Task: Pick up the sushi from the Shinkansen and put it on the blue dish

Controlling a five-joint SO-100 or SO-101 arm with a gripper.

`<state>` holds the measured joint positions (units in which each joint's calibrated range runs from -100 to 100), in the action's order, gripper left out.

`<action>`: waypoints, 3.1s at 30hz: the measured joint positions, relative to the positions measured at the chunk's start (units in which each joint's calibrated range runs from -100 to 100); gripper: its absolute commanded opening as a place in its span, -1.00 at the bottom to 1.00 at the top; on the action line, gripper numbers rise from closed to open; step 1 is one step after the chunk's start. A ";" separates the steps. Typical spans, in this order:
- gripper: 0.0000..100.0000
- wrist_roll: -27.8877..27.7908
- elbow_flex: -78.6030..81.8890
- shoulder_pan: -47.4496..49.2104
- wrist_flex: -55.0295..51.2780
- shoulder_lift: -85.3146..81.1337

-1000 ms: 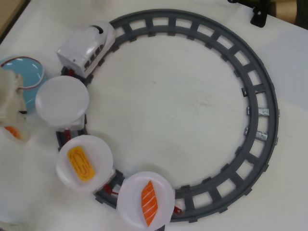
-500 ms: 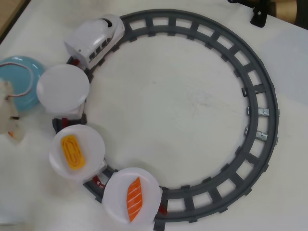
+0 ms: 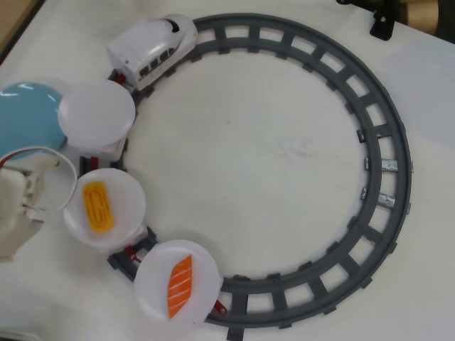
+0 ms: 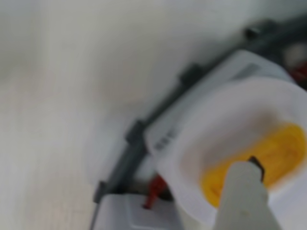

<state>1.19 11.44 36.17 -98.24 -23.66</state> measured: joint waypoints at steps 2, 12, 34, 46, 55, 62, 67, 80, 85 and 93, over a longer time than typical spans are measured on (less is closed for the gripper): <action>-0.36 -1.19 5.49 -0.25 0.00 -2.11; -0.36 -6.73 11.89 -9.48 3.28 -3.21; -0.36 -42.89 -1.46 -9.81 4.03 13.75; -0.36 -43.15 -34.31 -7.52 3.95 39.56; -0.72 -43.09 -36.96 -3.27 3.95 48.17; -0.94 -41.75 -39.43 -2.86 3.95 48.76; -0.94 -38.90 -41.81 -3.02 3.95 46.73; -0.94 -35.08 -41.81 -2.86 0.08 41.75; -0.93 -29.85 -39.43 0.90 0.08 33.32; -0.93 -13.55 -18.12 14.55 4.87 4.64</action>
<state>-12.36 -6.68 50.72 -93.36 -19.02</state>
